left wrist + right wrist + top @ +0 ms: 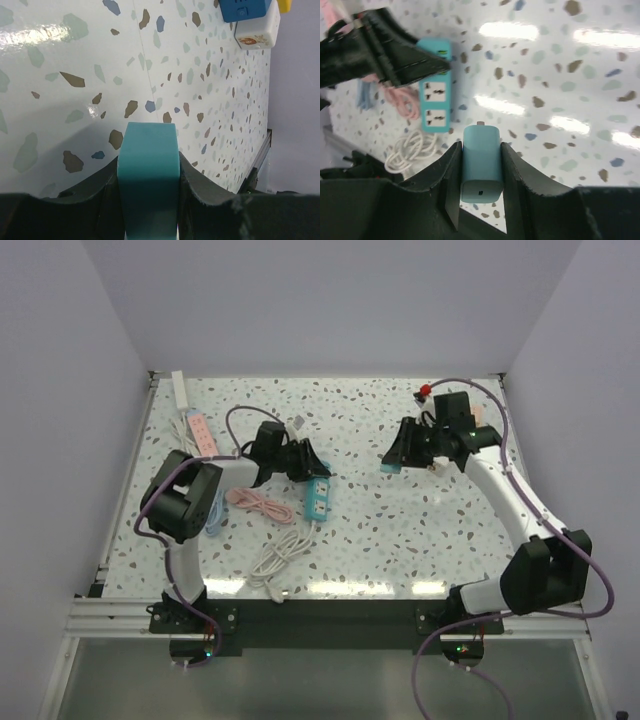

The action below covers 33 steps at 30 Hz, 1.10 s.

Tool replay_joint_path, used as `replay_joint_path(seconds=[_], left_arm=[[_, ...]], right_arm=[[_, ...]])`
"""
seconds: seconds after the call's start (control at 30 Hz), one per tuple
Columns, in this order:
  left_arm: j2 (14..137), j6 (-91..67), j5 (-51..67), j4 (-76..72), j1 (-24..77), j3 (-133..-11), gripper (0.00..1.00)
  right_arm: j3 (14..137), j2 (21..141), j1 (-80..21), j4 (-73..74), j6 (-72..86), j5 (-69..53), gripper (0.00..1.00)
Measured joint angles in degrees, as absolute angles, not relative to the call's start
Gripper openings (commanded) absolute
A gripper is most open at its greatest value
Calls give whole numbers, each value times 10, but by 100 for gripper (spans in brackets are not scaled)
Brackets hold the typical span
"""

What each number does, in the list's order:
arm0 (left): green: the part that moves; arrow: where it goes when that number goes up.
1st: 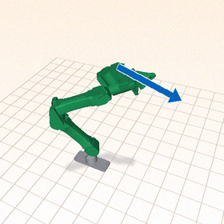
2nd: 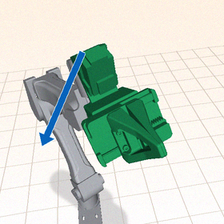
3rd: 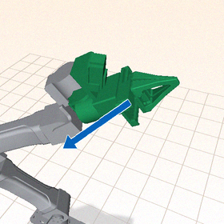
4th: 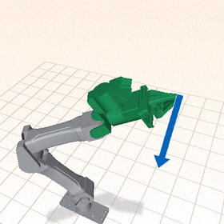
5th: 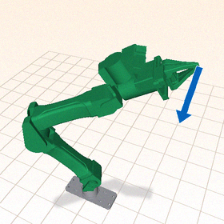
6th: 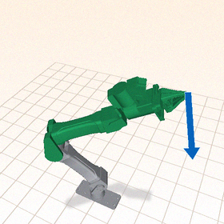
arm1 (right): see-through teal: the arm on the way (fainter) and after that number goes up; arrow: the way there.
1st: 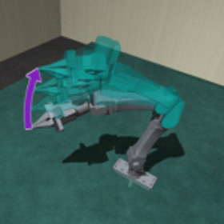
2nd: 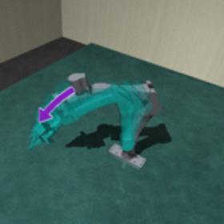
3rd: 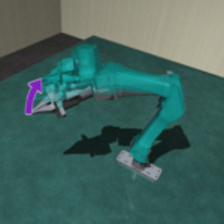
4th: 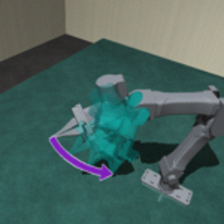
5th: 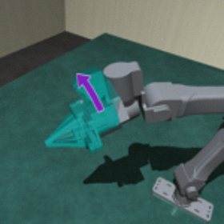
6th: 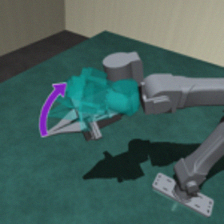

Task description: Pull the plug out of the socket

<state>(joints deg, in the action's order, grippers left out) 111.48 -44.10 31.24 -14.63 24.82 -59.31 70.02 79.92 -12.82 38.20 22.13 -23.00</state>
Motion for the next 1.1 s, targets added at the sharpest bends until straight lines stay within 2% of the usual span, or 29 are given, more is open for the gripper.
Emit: replay_joint_path(seconds=[0.2,0.4,0.6,0.93,0.97,1.0,1.07,1.1], left_arm=[[1095,-417,339,-93,210,-628,0],[1095,-325,325,84,100,-776,0],[1147,-258,294,193,-1,-909,0],[1248,-230,236,296,-87,-997,0],[1254,-230,236,301,-91,-1005,4],[1258,-230,236,304,-93,-1010,18],[1260,-231,236,305,-95,-1012,20],[1260,-232,236,305,-96,-1012,22]], right_arm=[[750,861,-52,416,225,-78,0],[866,981,6,423,242,55,0],[938,1090,15,408,273,109,0],[1067,1220,40,413,305,156,1],[1073,1227,41,413,305,156,10],[1076,1232,41,412,305,156,18],[1077,1239,41,413,305,154,35],[1077,1241,41,413,304,152,39]])
